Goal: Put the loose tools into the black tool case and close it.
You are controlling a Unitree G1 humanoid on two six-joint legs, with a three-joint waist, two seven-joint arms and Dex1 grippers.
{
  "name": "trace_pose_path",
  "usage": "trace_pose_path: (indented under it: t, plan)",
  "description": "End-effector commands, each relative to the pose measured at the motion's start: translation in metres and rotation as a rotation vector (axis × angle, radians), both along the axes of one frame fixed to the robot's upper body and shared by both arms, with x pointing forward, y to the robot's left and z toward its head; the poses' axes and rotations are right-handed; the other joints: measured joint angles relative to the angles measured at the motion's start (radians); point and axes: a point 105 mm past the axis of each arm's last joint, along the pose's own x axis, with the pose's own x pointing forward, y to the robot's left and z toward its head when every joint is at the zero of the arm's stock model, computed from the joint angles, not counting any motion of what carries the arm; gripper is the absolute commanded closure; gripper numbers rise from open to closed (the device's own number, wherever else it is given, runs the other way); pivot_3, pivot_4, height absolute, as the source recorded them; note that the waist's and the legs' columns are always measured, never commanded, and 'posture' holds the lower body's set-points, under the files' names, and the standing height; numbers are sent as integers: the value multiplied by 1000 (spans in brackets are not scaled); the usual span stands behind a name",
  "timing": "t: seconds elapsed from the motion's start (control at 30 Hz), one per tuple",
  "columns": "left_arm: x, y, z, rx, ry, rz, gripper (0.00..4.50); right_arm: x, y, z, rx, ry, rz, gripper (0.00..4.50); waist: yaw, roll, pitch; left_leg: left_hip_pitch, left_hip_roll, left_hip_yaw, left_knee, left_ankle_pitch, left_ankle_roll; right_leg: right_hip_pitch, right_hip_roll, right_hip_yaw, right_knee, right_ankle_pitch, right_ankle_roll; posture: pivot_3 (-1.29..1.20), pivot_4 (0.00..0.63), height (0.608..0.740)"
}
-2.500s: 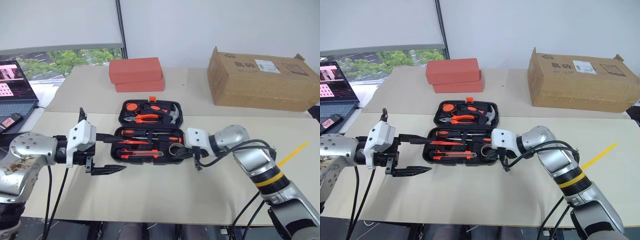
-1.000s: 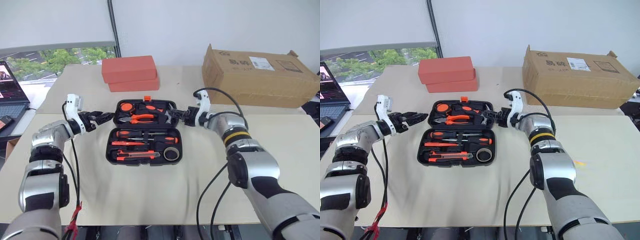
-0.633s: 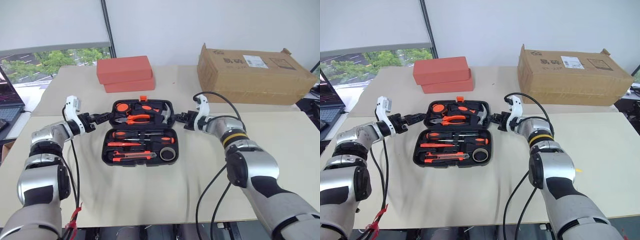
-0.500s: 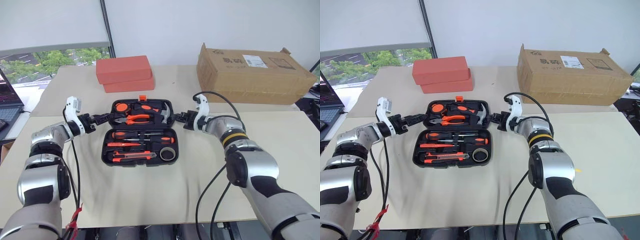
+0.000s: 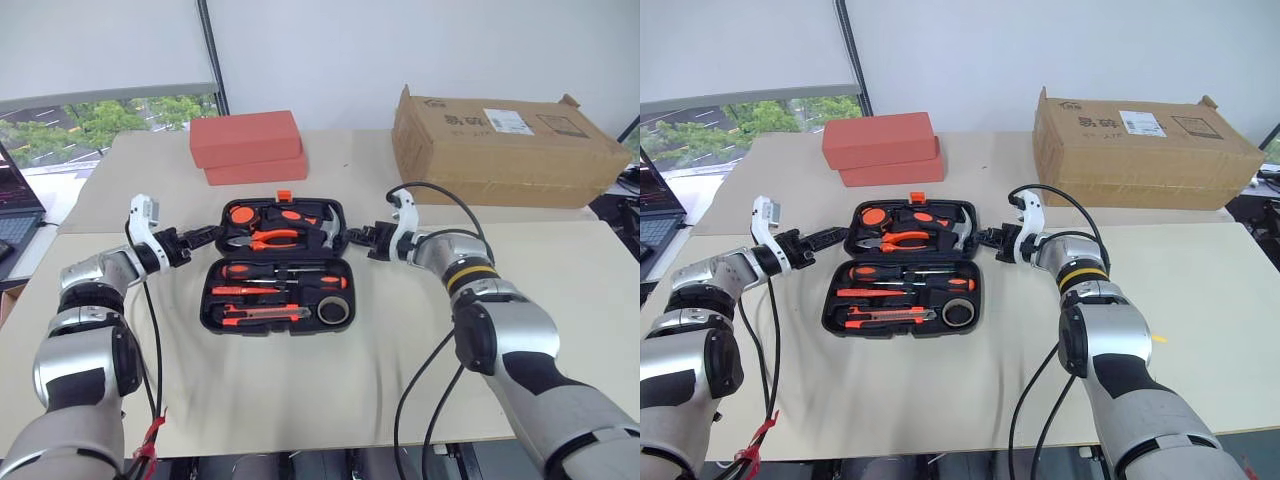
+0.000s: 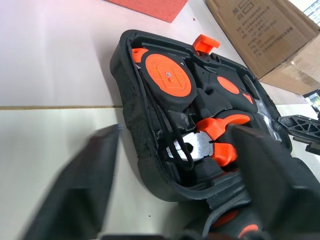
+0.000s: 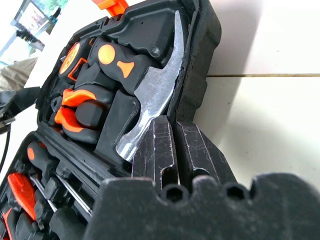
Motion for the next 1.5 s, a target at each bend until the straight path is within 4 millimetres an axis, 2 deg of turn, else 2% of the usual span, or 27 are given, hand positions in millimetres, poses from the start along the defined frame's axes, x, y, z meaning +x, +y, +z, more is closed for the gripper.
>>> trace_pose_path:
  t: [0.03, 0.07, 0.4, 0.7, 0.83, 1.0, 1.1, 1.17, 1.33, 1.5]
  plan:
    - [3, -2, 12, 1, -37, -16, 2488, 3, 8, 35, 51, -126, 61, 4500, 0, 0, 0, 0, 0, 0, 0, 0, 0, 0, 0, 0, 0, 0, 0, 0, 150, 712]
    - [3, -2, 12, 3, -38, -15, 2936, 3, 8, 35, 50, -127, 62, 4500, 0, 0, 0, 0, 0, 0, 0, 0, 0, 0, 0, 0, 0, 0, 0, 0, 150, 712]
    - [2, 2, 7, 29, -18, 0, 2936, -3, 13, 37, 62, -145, 132, 4500, 0, 0, 0, 0, 0, 0, 0, 0, 0, 0, 0, 0, 0, 0, 0, 0, 150, 712]
    - [5, 13, 8, 35, -35, 81, 2936, -6, 13, 36, 62, -154, 165, 4500, 0, 0, 0, 0, 0, 0, 0, 0, 0, 0, 0, 0, 0, 0, 0, 0, 150, 712]
    - [2, 8, 0, 62, -12, 38, 2936, -8, 14, 38, 71, -162, 181, 4500, 1, 0, 0, -1, 0, 0, 0, 0, 0, -1, 0, 0, 0, 0, 0, 0, 150, 712]
    - [4, 3, 2, 51, -25, 23, 2936, -7, 14, 38, 67, -165, 174, 4500, 1, 0, 0, -1, 0, 0, 0, 0, 0, -1, 0, 0, 0, 0, 0, 0, 150, 712]
    - [5, 4, 4, 52, -44, 30, 3623, -7, 13, 37, 65, -164, 169, 4500, 1, 0, 0, -1, 0, 0, 0, 0, 0, -1, 0, 0, 0, 0, 0, 0, 150, 712]
    - [5, 6, 7, 46, -59, 41, 4354, -6, 12, 36, 61, -166, 163, 4500, 2, 0, 0, -1, 0, 0, 0, 0, 0, -1, 0, 0, 0, 0, 0, 0, 150, 712]
    - [0, 4, 12, 12, -71, -11, 4440, -4, 7, 37, 55, -174, 133, 4500, 2, 0, 0, -1, 0, 0, 1, 0, 0, -1, 0, 0, 2, 0, 0, 0, 150, 712]
    - [-5, -4, 11, 19, -84, -85, 4440, 5, -6, 49, 48, -235, 50, 4500, 3, 0, 0, -1, -1, 0, 1, 0, 0, -1, 0, 0, 2, 0, 0, 0, 150, 712]
